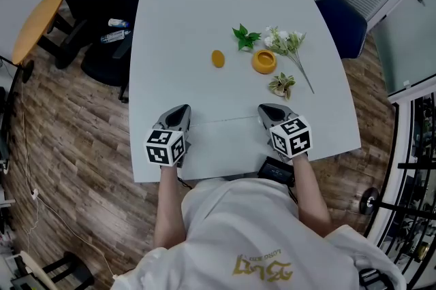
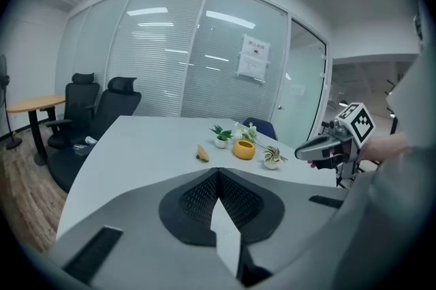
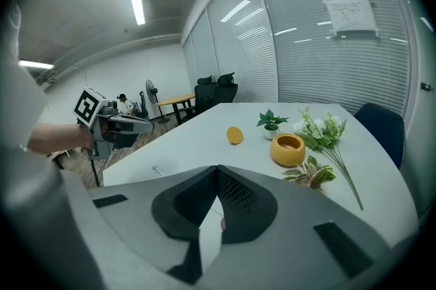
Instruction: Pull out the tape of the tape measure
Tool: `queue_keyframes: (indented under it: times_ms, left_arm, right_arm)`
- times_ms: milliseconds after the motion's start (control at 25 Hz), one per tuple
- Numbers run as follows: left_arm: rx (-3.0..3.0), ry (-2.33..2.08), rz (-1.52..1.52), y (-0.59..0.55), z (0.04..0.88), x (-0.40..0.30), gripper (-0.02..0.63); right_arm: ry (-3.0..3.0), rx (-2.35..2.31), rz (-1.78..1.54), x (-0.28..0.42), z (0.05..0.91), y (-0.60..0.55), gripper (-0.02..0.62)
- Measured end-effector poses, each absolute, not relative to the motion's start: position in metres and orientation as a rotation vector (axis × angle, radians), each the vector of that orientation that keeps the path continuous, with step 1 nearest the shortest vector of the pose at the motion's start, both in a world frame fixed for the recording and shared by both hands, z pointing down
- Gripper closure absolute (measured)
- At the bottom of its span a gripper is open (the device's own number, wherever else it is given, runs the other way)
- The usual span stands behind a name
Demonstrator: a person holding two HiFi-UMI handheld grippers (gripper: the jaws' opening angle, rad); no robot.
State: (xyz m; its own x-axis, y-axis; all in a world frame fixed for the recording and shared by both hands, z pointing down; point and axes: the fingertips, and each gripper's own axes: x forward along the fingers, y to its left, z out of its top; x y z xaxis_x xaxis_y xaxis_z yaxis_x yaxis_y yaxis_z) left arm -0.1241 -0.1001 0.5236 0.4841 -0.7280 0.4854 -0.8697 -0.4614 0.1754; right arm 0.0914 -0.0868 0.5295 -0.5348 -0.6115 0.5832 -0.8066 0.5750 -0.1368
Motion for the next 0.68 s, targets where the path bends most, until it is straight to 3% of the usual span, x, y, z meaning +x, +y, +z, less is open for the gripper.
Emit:
queue_keyframes:
  times_ms: [680]
  left_arm:
    - [2.314, -1.291, 0.530, -0.094, 0.536, -0.123, 0.601]
  right_arm:
    - [-2.307, 1.125, 0.563, 0.092, 0.538, -0.083, 0.580]
